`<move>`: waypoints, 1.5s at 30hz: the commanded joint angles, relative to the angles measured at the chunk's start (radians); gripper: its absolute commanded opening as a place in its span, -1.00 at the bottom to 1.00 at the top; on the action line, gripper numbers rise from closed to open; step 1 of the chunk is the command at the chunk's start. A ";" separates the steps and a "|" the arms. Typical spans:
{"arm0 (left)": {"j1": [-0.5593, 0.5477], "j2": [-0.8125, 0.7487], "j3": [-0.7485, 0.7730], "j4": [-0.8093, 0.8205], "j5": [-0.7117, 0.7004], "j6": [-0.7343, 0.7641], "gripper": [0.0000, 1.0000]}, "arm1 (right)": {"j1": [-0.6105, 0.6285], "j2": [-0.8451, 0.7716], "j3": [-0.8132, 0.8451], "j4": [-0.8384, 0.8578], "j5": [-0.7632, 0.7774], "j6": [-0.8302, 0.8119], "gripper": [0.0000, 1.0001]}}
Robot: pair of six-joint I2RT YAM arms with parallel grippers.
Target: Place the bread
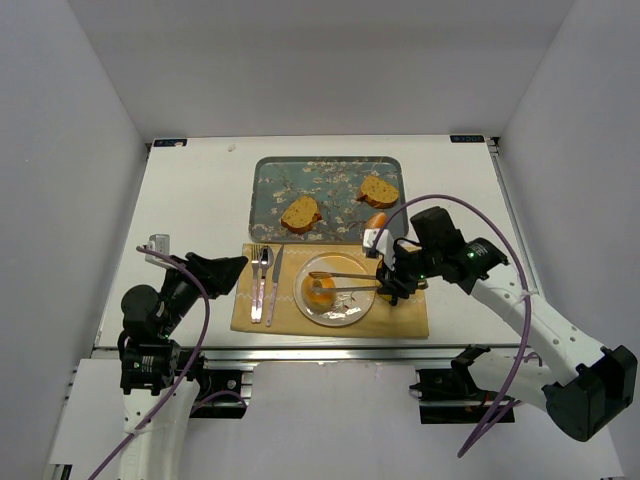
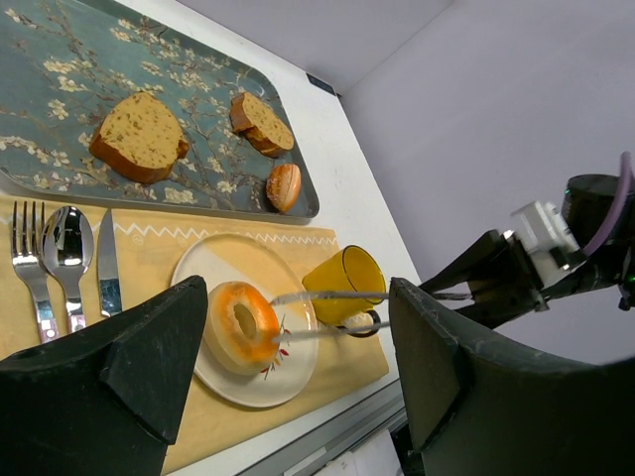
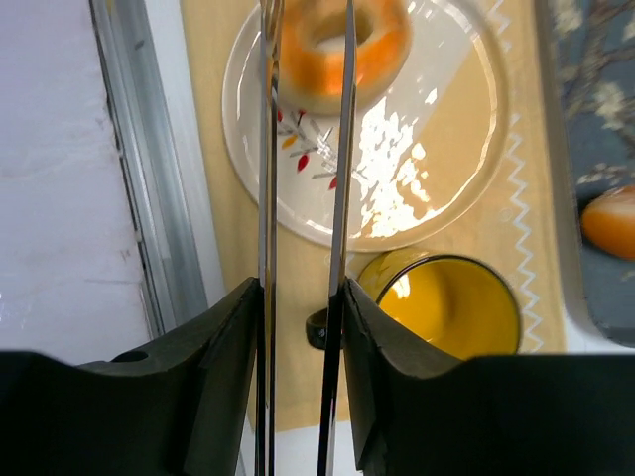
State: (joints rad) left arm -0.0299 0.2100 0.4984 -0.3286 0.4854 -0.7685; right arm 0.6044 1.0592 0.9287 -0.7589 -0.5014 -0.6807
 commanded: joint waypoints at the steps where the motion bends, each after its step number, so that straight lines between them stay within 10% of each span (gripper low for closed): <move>1: 0.002 0.011 -0.003 0.016 -0.004 -0.006 0.65 | 0.003 -0.024 0.091 0.101 -0.025 0.116 -0.15; 10: 0.002 0.011 0.002 0.011 -0.005 -0.005 0.65 | -0.188 0.136 0.232 0.345 0.104 0.355 -0.28; 22: 0.002 0.020 -0.003 0.026 0.004 -0.006 0.65 | -0.347 0.521 0.389 0.389 0.276 0.124 -0.28; 45: 0.002 0.026 -0.027 0.042 0.009 -0.011 0.65 | -0.397 0.547 0.375 0.366 0.291 0.107 -0.19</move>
State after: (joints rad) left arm -0.0299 0.2287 0.4789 -0.3050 0.4862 -0.7761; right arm 0.2161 1.6318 1.2701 -0.4152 -0.1871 -0.5846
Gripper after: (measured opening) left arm 0.827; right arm 0.406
